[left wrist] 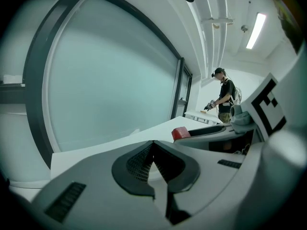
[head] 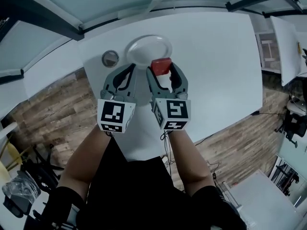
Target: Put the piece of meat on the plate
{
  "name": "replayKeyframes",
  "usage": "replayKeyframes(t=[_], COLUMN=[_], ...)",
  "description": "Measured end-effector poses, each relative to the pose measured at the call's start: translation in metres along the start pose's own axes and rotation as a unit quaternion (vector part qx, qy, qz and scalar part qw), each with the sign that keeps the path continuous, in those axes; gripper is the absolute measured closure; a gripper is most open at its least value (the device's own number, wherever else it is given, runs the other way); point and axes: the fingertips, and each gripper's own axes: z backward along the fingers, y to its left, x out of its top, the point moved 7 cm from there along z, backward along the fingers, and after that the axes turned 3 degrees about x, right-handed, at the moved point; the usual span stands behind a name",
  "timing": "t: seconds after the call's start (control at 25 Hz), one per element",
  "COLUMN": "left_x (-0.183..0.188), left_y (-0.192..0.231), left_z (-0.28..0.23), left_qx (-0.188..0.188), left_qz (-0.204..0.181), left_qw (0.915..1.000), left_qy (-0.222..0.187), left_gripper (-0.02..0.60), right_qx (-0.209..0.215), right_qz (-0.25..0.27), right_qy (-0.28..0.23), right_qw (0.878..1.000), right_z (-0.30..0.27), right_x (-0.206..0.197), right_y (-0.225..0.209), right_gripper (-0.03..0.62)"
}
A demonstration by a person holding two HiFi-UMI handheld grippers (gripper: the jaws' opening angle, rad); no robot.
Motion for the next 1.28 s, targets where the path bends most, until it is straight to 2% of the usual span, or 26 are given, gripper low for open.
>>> replayKeyframes(t=[0.64, 1.28], left_x=[-0.010, -0.018], left_y=[0.019, 0.034], left_z=[-0.036, -0.046], left_qx=[0.008, 0.012], left_qz=[0.005, 0.019], left_qw=[0.9997, 0.9992], left_qy=[0.022, 0.035], left_gripper=[0.578, 0.578], right_qx=[0.014, 0.020], right_qz=[0.009, 0.032], right_qy=[0.050, 0.100], right_qw=[0.999, 0.994], right_z=[-0.055, -0.079], right_x=[-0.006, -0.009], right_y=[-0.004, 0.003], right_gripper=[0.295, 0.293])
